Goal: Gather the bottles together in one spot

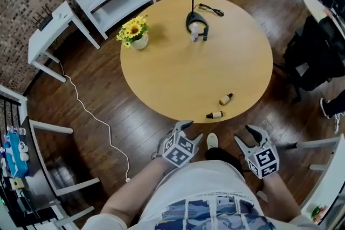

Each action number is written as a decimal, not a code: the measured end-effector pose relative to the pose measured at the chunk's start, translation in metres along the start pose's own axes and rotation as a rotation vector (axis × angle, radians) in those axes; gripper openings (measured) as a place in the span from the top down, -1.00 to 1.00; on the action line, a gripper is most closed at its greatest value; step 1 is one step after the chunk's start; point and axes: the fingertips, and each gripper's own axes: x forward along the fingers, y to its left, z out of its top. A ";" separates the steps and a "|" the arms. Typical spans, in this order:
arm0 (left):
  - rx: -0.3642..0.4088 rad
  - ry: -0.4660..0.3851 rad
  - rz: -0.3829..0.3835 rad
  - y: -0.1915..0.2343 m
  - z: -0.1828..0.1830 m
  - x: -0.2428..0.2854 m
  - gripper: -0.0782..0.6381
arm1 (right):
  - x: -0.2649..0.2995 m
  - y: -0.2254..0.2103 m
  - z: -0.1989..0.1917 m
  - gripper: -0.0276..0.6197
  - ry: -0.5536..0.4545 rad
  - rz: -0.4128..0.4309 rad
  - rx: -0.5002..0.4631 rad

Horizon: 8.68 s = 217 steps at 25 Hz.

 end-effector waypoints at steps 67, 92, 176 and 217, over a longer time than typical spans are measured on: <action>-0.968 -0.621 -0.856 0.071 0.124 -0.086 0.39 | 0.071 0.073 0.165 0.61 -0.194 0.621 -0.548; -0.088 -0.793 -0.114 0.061 0.120 -0.149 0.39 | 0.079 0.086 0.212 0.53 -0.365 0.806 1.087; -0.516 -0.269 0.095 0.066 0.019 -0.110 0.31 | 0.034 -0.031 0.048 0.27 -0.114 -0.008 0.024; 0.054 0.394 0.055 0.019 0.077 0.235 0.18 | -0.007 -0.173 -0.029 0.19 -0.040 0.062 0.216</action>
